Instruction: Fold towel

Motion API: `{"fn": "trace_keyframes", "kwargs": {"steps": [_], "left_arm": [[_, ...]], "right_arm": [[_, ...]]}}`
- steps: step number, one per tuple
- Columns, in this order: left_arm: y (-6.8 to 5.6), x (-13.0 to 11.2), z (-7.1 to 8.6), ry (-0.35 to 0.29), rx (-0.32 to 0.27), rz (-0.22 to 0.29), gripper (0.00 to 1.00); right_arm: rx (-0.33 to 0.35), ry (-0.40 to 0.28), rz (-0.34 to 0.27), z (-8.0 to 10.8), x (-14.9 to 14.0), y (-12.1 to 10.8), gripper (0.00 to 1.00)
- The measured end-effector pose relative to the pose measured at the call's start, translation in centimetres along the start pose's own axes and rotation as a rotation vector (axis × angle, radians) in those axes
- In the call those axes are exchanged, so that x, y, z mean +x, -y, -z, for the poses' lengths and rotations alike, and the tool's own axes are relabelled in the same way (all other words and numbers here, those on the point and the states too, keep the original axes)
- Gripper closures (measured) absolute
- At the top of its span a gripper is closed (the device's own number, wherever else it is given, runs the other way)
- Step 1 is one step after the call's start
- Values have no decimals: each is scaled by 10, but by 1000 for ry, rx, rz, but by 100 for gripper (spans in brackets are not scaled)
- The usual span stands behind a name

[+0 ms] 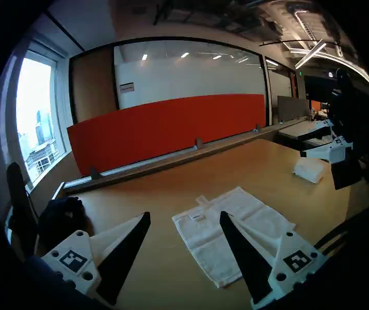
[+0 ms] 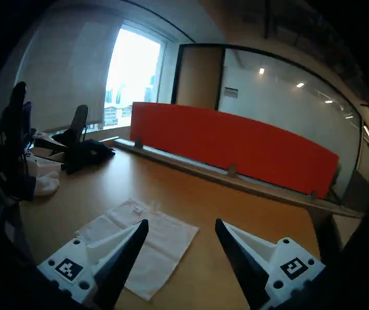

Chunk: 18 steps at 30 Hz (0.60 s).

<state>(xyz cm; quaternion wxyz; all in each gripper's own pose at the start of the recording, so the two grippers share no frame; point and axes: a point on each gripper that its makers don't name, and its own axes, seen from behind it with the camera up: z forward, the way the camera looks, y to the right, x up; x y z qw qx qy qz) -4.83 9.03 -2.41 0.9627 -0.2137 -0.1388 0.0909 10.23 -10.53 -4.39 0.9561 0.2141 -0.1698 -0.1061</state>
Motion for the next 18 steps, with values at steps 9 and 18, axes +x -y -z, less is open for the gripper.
{"fn": "trace_keyframes", "kwargs": {"steps": [9, 18], "left_arm": [[-20, -42, -13, 72, -39, -1, 0], [-36, -82, -20, 140, -71, -29, 0]], "right_arm": [[40, 70, 4, -11, -44, 12, 0], [70, 149, 4, -23, -89, 23, 0]]}}
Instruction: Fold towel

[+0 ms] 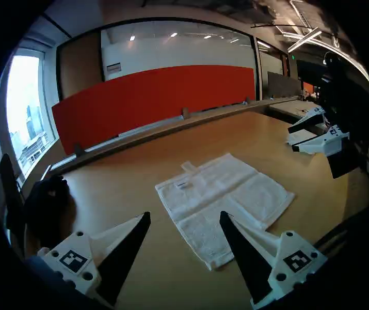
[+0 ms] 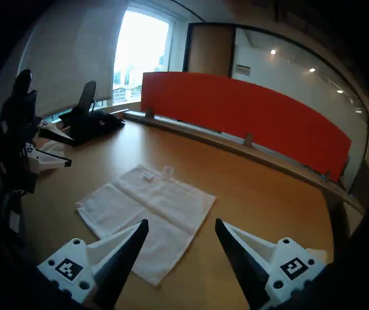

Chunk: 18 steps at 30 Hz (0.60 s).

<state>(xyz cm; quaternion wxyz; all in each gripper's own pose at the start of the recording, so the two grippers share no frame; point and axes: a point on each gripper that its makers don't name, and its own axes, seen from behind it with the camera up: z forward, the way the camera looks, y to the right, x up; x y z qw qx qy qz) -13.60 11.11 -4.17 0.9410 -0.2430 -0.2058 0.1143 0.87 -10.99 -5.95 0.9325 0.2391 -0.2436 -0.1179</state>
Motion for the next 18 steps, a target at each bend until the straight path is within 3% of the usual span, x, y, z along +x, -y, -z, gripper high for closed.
{"fn": "trace_keyframes", "kwargs": {"steps": [18], "left_arm": [[-24, -70, -22, 148, -69, -2, 0]], "right_arm": [[55, 136, 20, -27, -75, 24, 0]]}}
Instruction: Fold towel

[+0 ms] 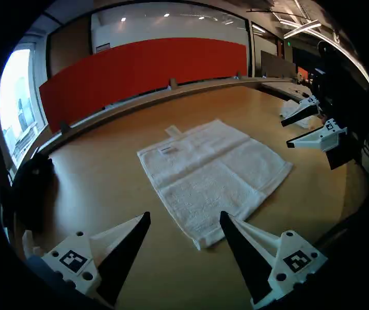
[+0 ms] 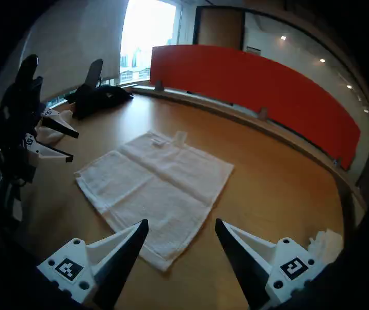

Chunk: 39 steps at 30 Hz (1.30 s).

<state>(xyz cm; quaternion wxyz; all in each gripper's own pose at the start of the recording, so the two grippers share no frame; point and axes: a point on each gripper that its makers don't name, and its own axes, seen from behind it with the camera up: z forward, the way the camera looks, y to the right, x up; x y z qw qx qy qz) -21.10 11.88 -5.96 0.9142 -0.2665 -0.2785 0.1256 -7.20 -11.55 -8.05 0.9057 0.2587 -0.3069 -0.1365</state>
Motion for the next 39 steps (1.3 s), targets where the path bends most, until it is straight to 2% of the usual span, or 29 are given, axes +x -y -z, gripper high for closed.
{"fn": "trace_keyframes", "kwargs": {"steps": [6, 21, 26, 33, 39], "left_arm": [[-4, -20, -9, 50, -21, 16, 0], [-20, -54, -24, 169, -91, 43, 0], [-21, -58, -26, 194, -100, 47, 0], [-22, -60, -30, 212, -103, 33, 0], [-30, -58, -30, 217, -122, 26, 0]], "right_arm": [[15, 39, 7, -7, -17, 7, 0], [80, 153, 12, -16, -59, 25, 3], [88, 171, 6, -18, -65, 27, 5], [112, 185, -7, -18, -68, 27, 13], [116, 194, 19, -16, -70, 24, 15]]}}
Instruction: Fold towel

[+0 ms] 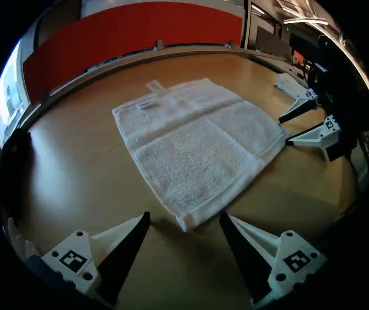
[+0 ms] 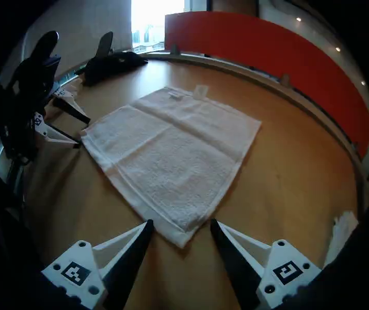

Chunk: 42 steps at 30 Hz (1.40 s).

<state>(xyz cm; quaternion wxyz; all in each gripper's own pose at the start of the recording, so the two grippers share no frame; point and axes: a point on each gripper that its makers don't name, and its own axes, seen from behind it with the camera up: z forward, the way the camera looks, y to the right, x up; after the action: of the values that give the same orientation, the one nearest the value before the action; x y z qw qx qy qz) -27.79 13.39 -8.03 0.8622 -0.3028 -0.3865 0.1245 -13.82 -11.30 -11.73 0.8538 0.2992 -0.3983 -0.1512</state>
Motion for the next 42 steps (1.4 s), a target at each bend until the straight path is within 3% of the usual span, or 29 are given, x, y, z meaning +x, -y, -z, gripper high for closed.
{"fn": "trace_keyframes", "kwargs": {"steps": [5, 10, 14, 18, 25, 30, 34, 42], "left_arm": [[-3, -1, -1, 9, -7, -2, 1], [0, -3, -2, 23, 4, -9, 8], [3, -3, -2, 32, 15, -6, 22], [3, -3, -2, 34, 15, -7, 29], [-4, -3, -3, 36, 8, -23, 50], [-10, -3, -4, 39, 3, -33, 70], [-10, -2, -4, 39, 4, -23, 82], [-8, 0, -2, 33, -8, 43, 85]], "right_arm": [[5, 3, 4, 2, -2, -2, 15], [21, 3, -5, 2, -3, 1, 23], [27, 7, -8, 2, -3, 3, 31], [31, 18, -7, 2, -3, 4, 41], [38, 17, 0, 2, -2, 7, 59], [35, 13, -9, 2, -2, 6, 78], [47, 5, -25, 3, -1, 8, 82], [55, -4, -33, 5, 1, 9, 83]]}}
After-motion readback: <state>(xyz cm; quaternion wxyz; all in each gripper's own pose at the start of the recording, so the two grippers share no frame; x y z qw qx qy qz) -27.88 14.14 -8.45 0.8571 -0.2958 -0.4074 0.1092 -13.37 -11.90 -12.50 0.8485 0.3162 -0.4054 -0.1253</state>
